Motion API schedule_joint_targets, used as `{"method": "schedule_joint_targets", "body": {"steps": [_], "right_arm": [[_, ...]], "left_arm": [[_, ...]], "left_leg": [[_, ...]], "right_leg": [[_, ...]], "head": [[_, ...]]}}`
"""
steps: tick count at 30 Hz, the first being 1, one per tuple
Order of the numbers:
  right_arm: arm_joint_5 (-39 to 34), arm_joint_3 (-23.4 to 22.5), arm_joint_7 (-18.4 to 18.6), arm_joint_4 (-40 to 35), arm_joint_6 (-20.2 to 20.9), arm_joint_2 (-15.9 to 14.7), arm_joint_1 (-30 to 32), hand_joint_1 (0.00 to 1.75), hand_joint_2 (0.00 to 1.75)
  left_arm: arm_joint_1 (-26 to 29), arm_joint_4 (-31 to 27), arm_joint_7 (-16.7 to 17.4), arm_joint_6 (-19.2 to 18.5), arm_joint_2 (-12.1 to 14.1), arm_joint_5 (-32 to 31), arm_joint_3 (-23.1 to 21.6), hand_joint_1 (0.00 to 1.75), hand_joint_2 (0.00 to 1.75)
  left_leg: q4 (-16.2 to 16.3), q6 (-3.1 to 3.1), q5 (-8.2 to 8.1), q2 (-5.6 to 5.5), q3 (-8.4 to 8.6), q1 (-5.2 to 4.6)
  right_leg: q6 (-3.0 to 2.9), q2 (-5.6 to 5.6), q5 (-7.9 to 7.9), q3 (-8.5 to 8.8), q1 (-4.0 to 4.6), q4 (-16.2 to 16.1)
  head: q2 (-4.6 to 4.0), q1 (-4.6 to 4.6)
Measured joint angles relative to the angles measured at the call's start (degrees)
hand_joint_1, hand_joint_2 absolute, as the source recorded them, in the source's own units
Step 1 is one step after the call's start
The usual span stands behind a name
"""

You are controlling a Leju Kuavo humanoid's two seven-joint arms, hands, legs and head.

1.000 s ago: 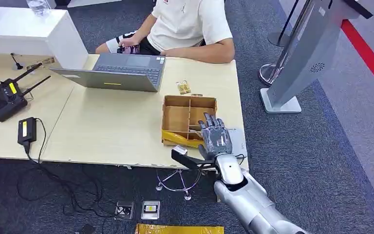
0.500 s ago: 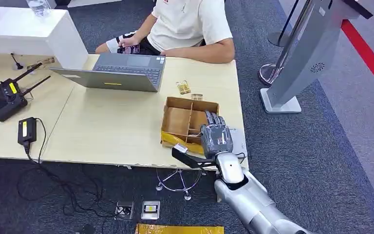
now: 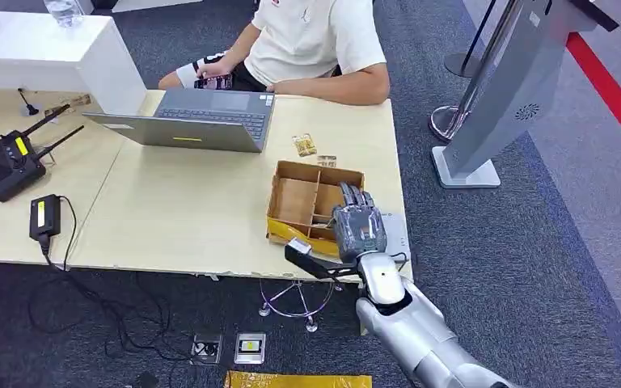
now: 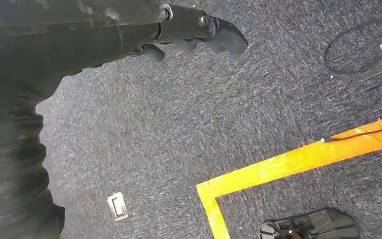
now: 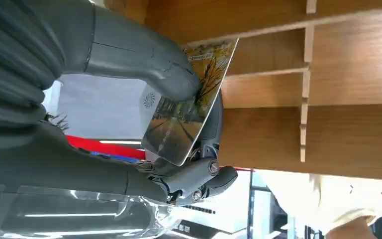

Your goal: Pass the card to the sensor for recognition and then transmit it.

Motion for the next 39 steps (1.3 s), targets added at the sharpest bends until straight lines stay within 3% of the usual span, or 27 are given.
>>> {"method": "schedule_joint_targets", "body": {"steps": [9, 14, 25, 31, 39], "right_arm": [[2.89, -0.50, 0.70, -5.45, -1.95, -0.39, 0.36, 1.75, 1.75], [5.55, -1.71, 1.60, -14.15, -4.07, -1.29, 0.95, 1.75, 1.75], [5.89, -3.74, 2.23, -30.45, -3.36, -3.74, 1.67, 1.75, 1.75], [0.72, -3.67, -0.04, -28.48, -3.85, -3.61, 0.08, 1.75, 1.75], [-6.71, -3.72, -1.05, -13.14, -6.27, -0.37, -7.16, 1.75, 1.75]], "left_arm": [[0.02, 0.00, 0.00, 0.02, 0.00, 0.00, 0.00, 0.00, 1.75], [0.08, 0.00, 0.00, 0.00, 0.00, -0.02, 0.00, 0.00, 1.75], [0.18, 0.00, -0.09, 0.02, -0.07, -0.72, 0.00, 0.00, 1.75], [0.11, 0.00, -0.48, -0.18, -0.20, -1.53, 0.00, 0.00, 1.75], [-0.80, 0.00, -0.61, -0.63, -0.48, -3.52, -0.09, 0.00, 1.75]], "left_leg": [[0.00, 0.00, 0.00, 0.00, 0.01, 0.00], [0.01, 0.00, 0.00, 0.00, 0.01, 0.00], [0.00, 0.00, 0.00, 0.02, 0.02, 0.00], [-0.01, 0.00, 0.00, 0.02, 0.00, 0.00], [0.00, -0.01, 0.03, -0.01, -0.02, 0.00]], "right_leg": [[0.00, 0.00, 0.00, 0.00, 0.00, 0.00], [0.00, 0.01, 0.00, -0.01, 0.00, 0.00], [0.00, 0.03, 0.00, 0.00, 0.00, 0.00], [0.00, 0.03, 0.01, 0.02, 0.00, 0.02], [0.01, -0.04, 0.01, 0.01, 0.00, 0.03]], "head": [[0.00, 0.00], [0.00, 0.02], [0.00, 0.00], [0.00, 0.00], [0.00, 0.02]]}}
